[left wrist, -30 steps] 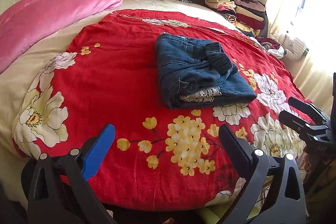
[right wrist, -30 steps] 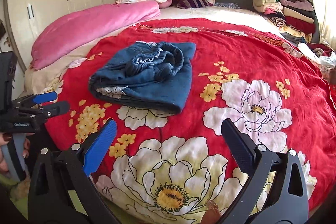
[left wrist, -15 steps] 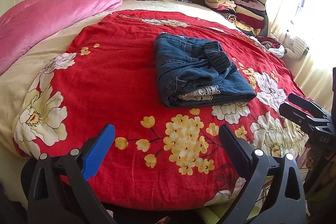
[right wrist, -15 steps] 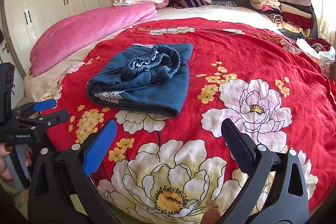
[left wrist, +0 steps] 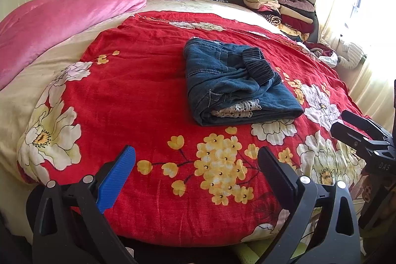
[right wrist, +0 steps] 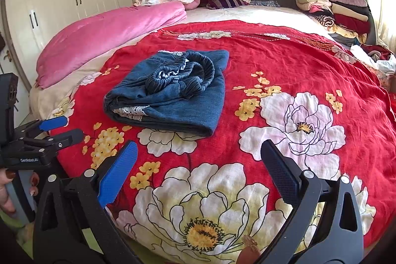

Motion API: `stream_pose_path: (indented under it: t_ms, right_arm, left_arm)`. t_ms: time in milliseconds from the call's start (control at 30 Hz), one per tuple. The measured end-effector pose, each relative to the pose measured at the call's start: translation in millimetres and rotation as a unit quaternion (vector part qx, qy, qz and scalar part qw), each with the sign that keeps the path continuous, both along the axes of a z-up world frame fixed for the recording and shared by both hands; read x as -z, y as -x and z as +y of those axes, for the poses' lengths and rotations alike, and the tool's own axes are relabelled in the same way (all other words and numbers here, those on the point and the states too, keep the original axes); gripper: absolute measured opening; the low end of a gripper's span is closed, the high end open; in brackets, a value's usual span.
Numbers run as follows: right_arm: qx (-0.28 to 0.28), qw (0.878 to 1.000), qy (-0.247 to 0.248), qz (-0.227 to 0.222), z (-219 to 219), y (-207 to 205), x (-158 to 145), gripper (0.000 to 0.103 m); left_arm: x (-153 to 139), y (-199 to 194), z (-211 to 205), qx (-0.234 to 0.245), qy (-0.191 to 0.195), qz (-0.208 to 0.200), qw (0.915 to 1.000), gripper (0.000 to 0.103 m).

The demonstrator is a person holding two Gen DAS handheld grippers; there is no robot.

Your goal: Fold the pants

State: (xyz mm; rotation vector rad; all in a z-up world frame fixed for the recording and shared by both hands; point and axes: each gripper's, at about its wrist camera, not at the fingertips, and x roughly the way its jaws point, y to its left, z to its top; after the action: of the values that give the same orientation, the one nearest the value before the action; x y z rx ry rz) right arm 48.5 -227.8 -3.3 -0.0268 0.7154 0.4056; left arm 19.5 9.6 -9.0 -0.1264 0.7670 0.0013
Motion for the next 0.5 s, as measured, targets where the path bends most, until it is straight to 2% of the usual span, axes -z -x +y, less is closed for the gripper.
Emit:
stream_pose_path:
  t_ms: [500]
  right_arm:
    - [0.000, 1.000, 0.001, 0.001, -0.2, 0.6, 0.3, 0.094]
  left_arm:
    - [-0.1, 0.8, -0.7, -0.004, -0.004, 0.001, 1.0000, 0.099]
